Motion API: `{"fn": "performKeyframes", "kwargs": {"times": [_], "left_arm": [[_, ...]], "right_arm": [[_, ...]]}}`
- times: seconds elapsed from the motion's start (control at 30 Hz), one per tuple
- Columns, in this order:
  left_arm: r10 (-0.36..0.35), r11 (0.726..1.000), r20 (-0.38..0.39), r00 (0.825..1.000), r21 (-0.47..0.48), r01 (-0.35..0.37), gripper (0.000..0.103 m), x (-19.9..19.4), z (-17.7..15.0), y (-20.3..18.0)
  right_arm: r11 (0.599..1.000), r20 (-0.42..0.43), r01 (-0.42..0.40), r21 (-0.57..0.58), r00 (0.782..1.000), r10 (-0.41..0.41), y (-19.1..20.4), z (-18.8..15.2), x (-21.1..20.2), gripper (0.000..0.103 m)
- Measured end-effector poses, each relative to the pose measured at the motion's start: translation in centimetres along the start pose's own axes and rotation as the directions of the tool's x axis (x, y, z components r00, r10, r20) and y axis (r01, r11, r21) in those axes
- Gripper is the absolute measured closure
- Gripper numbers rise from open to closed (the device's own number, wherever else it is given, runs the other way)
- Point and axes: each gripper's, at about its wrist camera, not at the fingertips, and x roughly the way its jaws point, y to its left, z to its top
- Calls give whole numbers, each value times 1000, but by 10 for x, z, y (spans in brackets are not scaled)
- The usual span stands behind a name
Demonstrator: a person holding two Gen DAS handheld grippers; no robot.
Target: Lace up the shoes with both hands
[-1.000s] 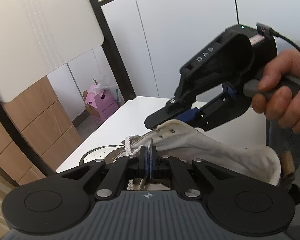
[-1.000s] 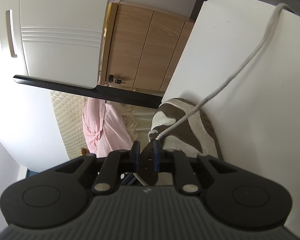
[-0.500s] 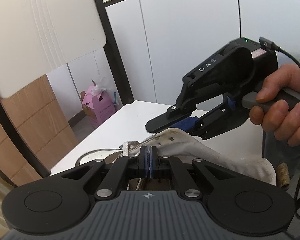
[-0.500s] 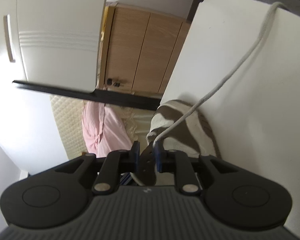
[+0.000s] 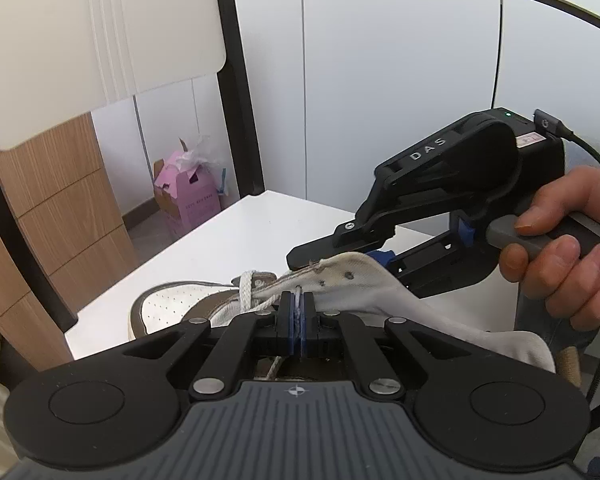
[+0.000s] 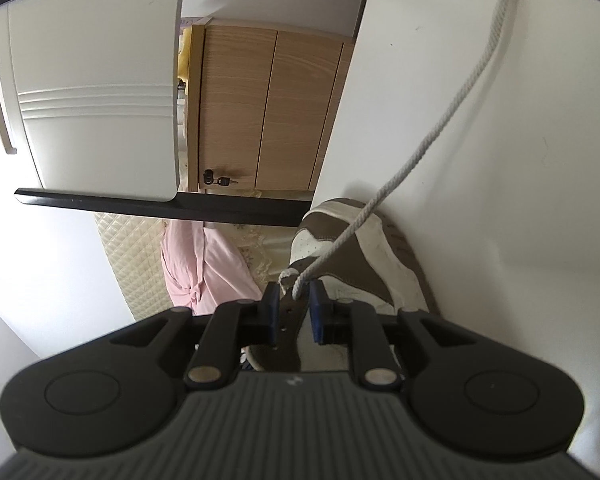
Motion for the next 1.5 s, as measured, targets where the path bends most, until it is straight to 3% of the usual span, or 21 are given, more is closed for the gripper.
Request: {"fn": "performKeyframes", "kwargs": {"times": [0.4, 1.03, 1.27, 1.5], "left_arm": [[4, 1000, -1, 1000, 12, -4, 99, 19, 4, 7], [57, 998, -3, 998, 15, -57, 89, 9, 9, 4], [59, 998, -7, 998, 25, -59, 90, 6, 9, 4], [38, 999, -15, 999, 10, -38, 98, 9, 10, 6]], "right_arm": [[1000, 2, 3, 27, 1000, -3, -4, 1, 0, 86], [1000, -3, 22, -3, 1000, -22, -4, 7, 0, 85], [1000, -1, 23, -4, 1000, -23, -4, 7, 1, 85], [1000, -4, 22, 1, 1000, -22, -6, 8, 2, 85]]}}
